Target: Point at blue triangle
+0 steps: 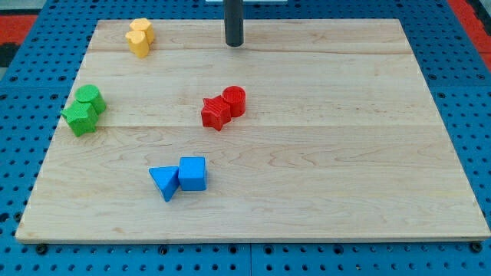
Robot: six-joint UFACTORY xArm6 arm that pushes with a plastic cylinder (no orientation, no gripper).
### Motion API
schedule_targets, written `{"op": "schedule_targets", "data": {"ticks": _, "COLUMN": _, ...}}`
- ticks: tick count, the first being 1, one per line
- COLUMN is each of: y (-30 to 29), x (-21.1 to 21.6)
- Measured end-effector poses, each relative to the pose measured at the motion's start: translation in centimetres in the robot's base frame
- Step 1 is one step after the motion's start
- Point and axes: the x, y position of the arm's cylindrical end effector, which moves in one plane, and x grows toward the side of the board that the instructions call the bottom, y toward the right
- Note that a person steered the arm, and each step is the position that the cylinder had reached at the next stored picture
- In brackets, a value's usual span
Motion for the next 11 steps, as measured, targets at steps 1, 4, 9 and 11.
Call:
{"op": "schedule_targets", "data": {"ticks": 1, "y": 0.0, "x": 0.0}}
{"op": "schedule_targets", "data": {"ticks": 4, "y": 0.1, "x": 0.0}}
{"op": "schedule_targets", "data": {"ticks": 9, "y": -16.1, "x": 30.6}}
{"op": "schedule_targets", "data": {"ticks": 11, "y": -6.0, "x": 26.3}}
